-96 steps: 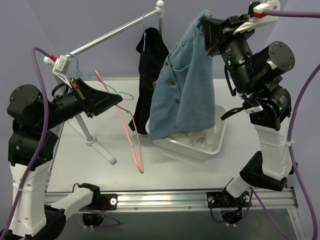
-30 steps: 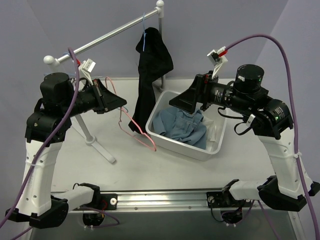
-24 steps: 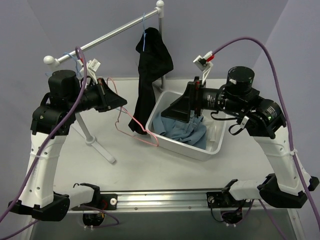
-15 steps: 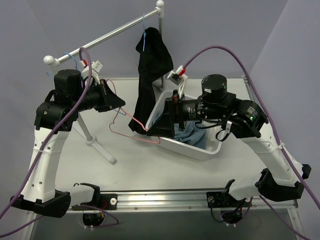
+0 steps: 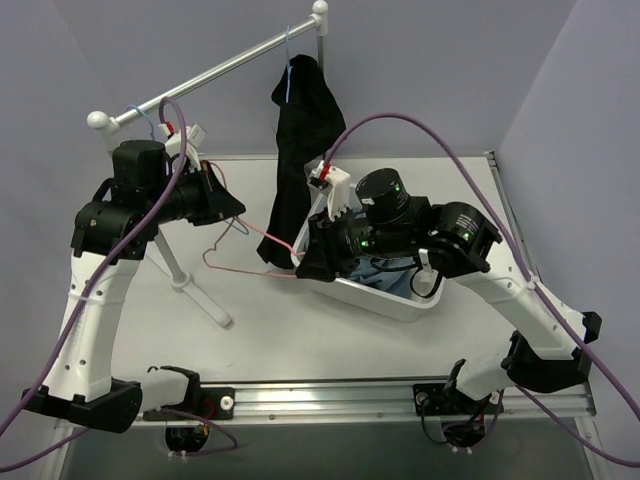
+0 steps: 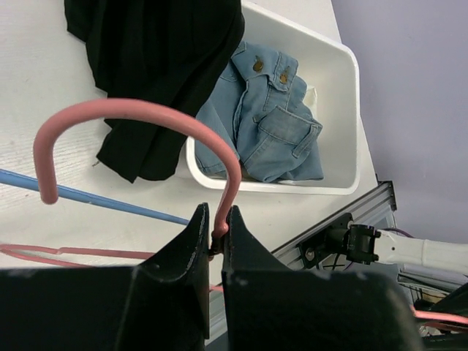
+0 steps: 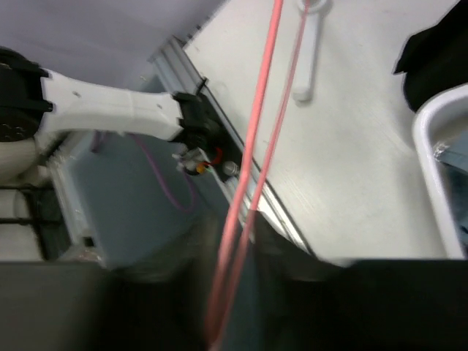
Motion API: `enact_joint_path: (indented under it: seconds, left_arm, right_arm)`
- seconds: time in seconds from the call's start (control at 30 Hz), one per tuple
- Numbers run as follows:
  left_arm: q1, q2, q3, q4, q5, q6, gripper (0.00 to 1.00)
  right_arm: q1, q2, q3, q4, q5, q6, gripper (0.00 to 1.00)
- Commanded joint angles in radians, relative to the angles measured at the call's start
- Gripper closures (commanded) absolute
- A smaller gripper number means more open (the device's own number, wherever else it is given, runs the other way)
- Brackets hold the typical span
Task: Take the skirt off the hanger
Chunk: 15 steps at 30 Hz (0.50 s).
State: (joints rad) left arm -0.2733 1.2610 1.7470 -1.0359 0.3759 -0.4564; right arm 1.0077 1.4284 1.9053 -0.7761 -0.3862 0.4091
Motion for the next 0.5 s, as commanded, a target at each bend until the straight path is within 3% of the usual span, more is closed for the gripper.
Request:
enact_joint_path:
  seconds: [0.0,0.03,0.07,0.17,0.2,0.23,0.27,0.3,0.47]
  left_arm:
    - [0.0,0.002,0.042,0.0,0.0,0.013,0.98]
    - [0.0,0.001,0.043,0.0,0.001,0.009,0.98]
    - [0.0,0.0,0.043,-0.001,0.006,0.007,0.98]
    - [0.0,-0.009,0.043,-0.003,0.015,-0.008,0.75]
    - [0.0,-0.017,0.043,-0.003,0.024,-0.011,0.65]
    - [0.002,-0.021,0.043,-0.004,0.027,-0.018,0.44]
    - [0.002,-0.026,0.042,-0.004,0.035,-0.019,0.17]
    - [0.002,-0.038,0.043,-0.004,0.043,-0.022,0.06]
    - [0.002,-0.089,0.051,0.017,0.063,-0.048,0.06]
  right_arm:
    - [0.029,0.013,0.021,-0.035,0.099,-0.018,0.92]
    - [0.034,0.015,0.021,-0.035,0.127,-0.018,1.0]
    - [0.043,0.014,0.02,-0.034,0.136,-0.019,1.0]
    - [0.058,-0.012,0.003,-0.014,0.188,-0.015,1.0]
    - [0.058,-0.037,-0.008,-0.006,0.191,-0.013,1.0]
    - [0.058,-0.048,-0.015,0.0,0.196,-0.01,1.0]
    - [0.058,-0.06,-0.029,0.008,0.195,-0.01,1.0]
    - [0.058,-0.081,-0.035,0.011,0.191,-0.009,1.0]
    - [0.058,-0.149,-0.075,-0.009,0.193,0.008,1.0]
